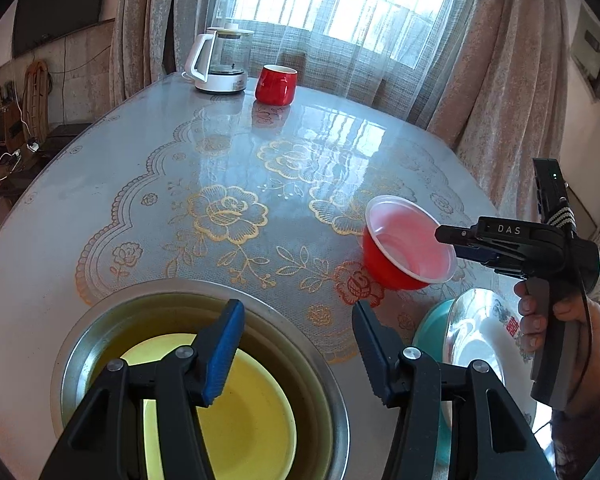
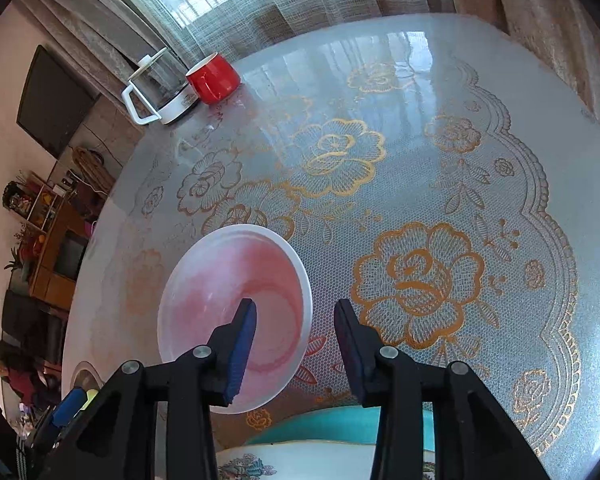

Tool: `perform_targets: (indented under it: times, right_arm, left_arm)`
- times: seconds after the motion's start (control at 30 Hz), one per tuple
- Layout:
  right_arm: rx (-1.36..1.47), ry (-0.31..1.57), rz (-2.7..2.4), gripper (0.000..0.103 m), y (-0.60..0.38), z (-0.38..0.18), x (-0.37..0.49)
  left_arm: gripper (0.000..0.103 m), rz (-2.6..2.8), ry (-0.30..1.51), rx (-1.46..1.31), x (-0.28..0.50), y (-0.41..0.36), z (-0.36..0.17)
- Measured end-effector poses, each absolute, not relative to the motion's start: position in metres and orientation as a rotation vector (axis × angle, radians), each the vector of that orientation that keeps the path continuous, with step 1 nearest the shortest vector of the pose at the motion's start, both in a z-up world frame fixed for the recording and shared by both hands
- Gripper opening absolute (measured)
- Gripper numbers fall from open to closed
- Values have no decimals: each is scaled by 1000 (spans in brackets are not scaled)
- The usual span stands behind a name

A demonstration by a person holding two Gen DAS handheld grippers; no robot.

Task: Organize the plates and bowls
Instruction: 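Lift the red bowl with the right gripper and carry it over the steel bowl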

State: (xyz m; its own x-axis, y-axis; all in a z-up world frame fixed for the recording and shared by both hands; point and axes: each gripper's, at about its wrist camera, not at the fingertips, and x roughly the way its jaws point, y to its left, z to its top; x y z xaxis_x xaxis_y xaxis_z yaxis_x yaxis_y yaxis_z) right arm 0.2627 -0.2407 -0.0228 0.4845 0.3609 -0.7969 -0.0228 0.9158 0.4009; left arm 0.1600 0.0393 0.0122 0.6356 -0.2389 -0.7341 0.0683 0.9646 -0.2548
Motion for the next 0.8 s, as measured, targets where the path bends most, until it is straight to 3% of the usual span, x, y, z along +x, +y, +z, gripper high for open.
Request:
perform_targets:
  times: [0.27, 0.37, 0.53, 0.8]
  right_arm:
    - [440, 959, 228, 41, -258, -11, 245]
    - [461, 962, 241, 36, -259, -13, 244]
    - [491, 972, 242, 34, -265, -18, 239]
    - [537, 978, 245, 29, -268, -23, 238]
  left_arm:
    - [61, -201, 898, -247, 187, 21, 16]
    - [61, -208, 935, -264, 200, 13, 13]
    - [49, -209, 1006, -320, 219, 1, 2]
    - [47, -256, 1000, -423, 235, -9, -9]
